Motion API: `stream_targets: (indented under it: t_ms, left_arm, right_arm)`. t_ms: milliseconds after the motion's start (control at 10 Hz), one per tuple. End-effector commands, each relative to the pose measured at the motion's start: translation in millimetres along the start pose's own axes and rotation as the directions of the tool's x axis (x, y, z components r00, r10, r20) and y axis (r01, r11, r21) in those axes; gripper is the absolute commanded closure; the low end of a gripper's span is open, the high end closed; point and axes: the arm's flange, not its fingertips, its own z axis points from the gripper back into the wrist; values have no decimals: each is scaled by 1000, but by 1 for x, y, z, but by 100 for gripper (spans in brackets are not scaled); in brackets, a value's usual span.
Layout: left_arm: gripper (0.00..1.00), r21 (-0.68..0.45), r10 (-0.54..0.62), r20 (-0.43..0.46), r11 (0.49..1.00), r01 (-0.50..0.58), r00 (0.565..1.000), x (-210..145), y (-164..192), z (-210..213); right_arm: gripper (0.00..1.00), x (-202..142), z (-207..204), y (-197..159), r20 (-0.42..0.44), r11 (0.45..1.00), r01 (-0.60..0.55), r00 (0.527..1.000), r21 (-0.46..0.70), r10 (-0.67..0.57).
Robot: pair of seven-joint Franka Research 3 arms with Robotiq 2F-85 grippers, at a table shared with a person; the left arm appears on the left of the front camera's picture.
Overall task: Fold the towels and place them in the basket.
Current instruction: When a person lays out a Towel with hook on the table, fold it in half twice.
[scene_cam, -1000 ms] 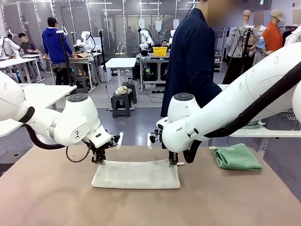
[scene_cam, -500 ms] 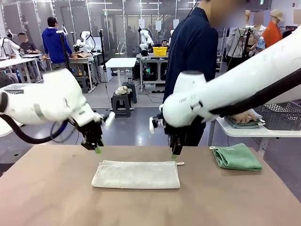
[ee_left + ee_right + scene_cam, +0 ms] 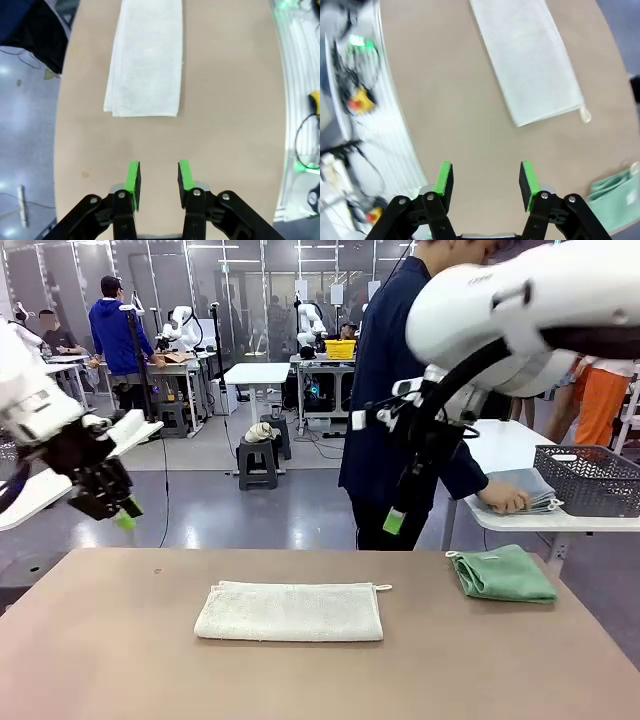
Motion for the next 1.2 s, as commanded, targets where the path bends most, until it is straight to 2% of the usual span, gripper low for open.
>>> stream_targets:
  t_ms: [0, 100, 200, 400, 600, 800, 900, 1000, 1100]
  left_arm:
    - [59, 52, -2, 80, 999, -2, 997, -21, -27, 0]
    - [59, 78, 21, 82, 997, -27, 996, -36, -31, 0]
    - [59, 91, 38, 106, 995, -48, 994, -49, -33, -1]
    - [59, 82, 42, 121, 995, -52, 992, -59, -31, -7]
    - [59, 70, 41, 149, 996, -52, 988, -64, -27, -8]
    - [59, 65, 77, 187, 994, -91, 979, -72, -28, -9]
    - [59, 55, 93, 214, 993, -107, 972, -78, -28, -9]
    - [59, 35, 71, 266, 996, -83, 961, -82, -27, -10]
    - [59, 14, 54, 315, 998, -62, 948, -94, -23, -9]
  right_arm:
    - [33, -9, 6, 10, 148, 918, 392, 906, 67, -397]
    - [33, -12, 8, 20, 148, 856, 517, 845, 19, -514]
    - [33, -15, 1, 28, 148, 784, 619, 771, 49, -619]
    - [33, -21, -15, 41, 229, 654, 750, 621, 104, -749]
    - [33, -20, -38, 41, 259, 631, 749, 581, 200, -772]
    - [33, -25, -45, 35, 268, 629, 742, 573, 231, -775]
    - [33, -27, -45, 37, 293, 683, 696, 620, 222, -727]
    - [33, -22, -42, 38, 235, 609, 766, 566, 206, -790]
    - [33, -22, -42, 38, 235, 609, 766, 566, 206, -790]
